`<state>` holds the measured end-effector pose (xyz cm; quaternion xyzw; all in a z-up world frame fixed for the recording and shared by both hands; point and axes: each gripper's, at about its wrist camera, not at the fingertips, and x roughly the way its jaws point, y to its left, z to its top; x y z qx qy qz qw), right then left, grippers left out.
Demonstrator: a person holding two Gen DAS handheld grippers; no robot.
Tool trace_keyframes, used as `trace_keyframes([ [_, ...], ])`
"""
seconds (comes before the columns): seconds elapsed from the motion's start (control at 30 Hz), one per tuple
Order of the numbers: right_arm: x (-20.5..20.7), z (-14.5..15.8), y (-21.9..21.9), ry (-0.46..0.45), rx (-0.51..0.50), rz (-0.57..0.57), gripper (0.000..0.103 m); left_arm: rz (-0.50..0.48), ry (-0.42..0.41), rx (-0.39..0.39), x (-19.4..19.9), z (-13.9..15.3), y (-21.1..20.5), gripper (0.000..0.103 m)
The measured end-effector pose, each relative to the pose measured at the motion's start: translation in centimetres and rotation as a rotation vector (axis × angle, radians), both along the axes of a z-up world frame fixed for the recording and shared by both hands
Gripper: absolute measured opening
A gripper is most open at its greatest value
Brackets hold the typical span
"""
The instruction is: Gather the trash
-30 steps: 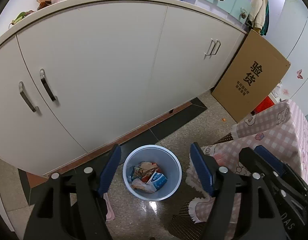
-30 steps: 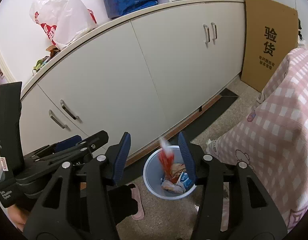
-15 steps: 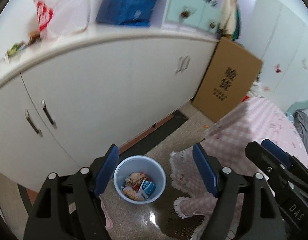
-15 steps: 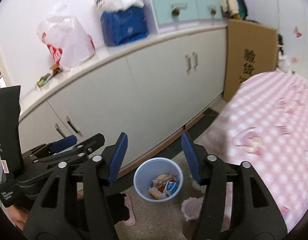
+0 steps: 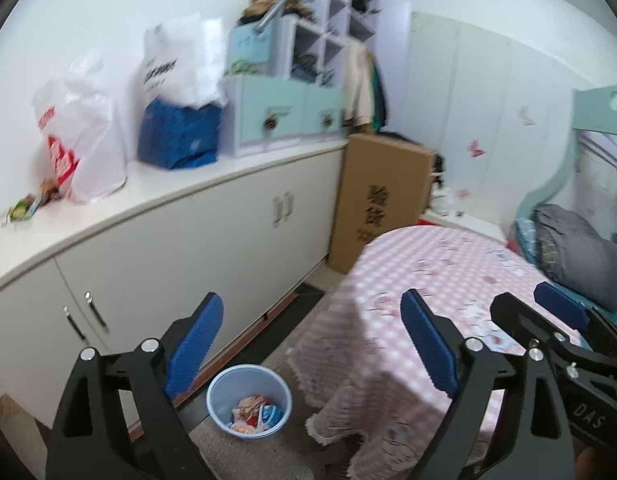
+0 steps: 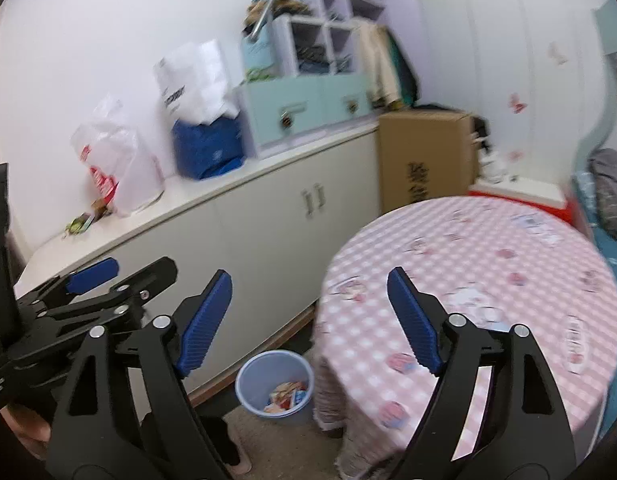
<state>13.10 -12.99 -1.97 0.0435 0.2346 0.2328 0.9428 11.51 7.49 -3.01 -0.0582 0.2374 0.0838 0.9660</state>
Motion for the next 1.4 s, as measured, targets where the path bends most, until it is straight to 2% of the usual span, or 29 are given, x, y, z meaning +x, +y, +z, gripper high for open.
trace_keyframes([
  [0.27,-6.2,3.0,-5.3,-0.085,0.022,-0.109,0.083,-0.073,-0.093,0.057,-5.2,3.4,-4.7,0.094],
  [0.63,-11.9,5.9,-9.0,-0.174,0.028,-0.190,0.086,-0.146,-0.188,0.109,-10.2,6.6,-8.5,0.095],
  [1.03,-14.9,7.4,-10.3,-0.227,0.015,-0.226,0.087,-0.166,-0.245,0.108,-12.8,8.3,-9.6,0.095],
  [1.4,-15.8,7.8,-10.9,-0.235,0.010,-0.237,0.088,-0.193,-0.245,0.107,-13.1,8.6,-10.3,0.095],
])
